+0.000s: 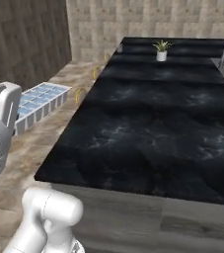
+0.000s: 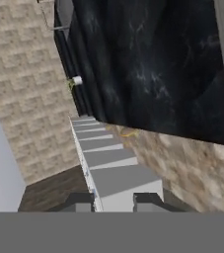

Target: Open the freezer door, pick up the ice cube tray from the freezer, and place it on the dining counter.

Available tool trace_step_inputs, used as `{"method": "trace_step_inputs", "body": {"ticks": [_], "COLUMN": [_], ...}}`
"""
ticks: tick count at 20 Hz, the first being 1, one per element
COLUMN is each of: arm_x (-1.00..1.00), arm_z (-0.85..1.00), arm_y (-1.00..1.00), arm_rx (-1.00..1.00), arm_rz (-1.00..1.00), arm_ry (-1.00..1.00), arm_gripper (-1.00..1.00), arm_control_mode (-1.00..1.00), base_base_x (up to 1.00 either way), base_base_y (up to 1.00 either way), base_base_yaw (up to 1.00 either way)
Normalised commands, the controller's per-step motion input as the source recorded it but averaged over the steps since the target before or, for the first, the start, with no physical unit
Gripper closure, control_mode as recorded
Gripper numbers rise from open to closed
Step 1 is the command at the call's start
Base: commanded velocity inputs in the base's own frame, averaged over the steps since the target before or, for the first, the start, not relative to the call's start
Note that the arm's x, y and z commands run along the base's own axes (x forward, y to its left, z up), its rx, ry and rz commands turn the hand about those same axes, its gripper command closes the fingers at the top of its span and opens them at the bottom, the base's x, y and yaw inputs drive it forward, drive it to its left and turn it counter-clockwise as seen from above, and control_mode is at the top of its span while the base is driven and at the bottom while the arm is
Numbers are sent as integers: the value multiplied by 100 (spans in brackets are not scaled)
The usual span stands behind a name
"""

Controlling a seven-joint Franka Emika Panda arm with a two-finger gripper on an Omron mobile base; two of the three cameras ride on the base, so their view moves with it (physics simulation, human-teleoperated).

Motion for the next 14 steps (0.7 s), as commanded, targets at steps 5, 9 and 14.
{"method": "trace_step_inputs", "body": {"ticks": [5, 9, 14], "arm_x": [0, 0, 0], "arm_z": [0, 0, 0], "arm_y": [0, 0, 0], "arm_rx": [0, 0, 0], "arm_rz": [0, 0, 0], "arm_ry": [0, 0, 0], "arm_gripper": [100, 100, 100], "arm_control_mode": [100, 100, 100], "base_base_x": [30, 36, 54], "base_base_y": [100, 100, 100], "base_base_yaw": [-47, -57, -59]}}
